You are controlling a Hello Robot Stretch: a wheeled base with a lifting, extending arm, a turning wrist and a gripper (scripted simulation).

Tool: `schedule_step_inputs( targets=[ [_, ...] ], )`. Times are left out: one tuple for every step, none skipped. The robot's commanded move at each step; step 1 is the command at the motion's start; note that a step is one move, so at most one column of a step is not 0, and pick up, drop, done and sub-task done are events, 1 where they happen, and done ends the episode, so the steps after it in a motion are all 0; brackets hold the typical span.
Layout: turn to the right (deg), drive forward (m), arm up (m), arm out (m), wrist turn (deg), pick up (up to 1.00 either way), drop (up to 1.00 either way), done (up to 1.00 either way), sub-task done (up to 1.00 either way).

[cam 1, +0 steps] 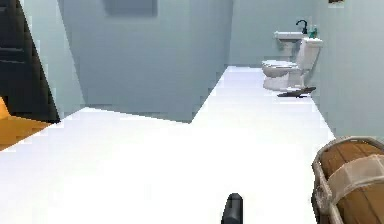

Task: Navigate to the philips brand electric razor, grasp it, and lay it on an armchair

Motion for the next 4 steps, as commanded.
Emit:
schedule_step_inputs(
  targets=[
    [-45.0, 0.00, 0.00, 0.00, 0.0, 0.00, 0.00, 0.00, 0.00],
    [-27.0, 0.00, 0.00, 0.00, 0.0, 0.00, 0.00, 0.00, 0.00],
    [0.0, 0.65, 0.00, 0.00, 0.0, 0.00, 0.00, 0.00, 0.00],
    [-45.0, 0.00, 0.00, 0.00, 0.0, 0.00, 0.00, 0.00, 0.00]
  ],
)
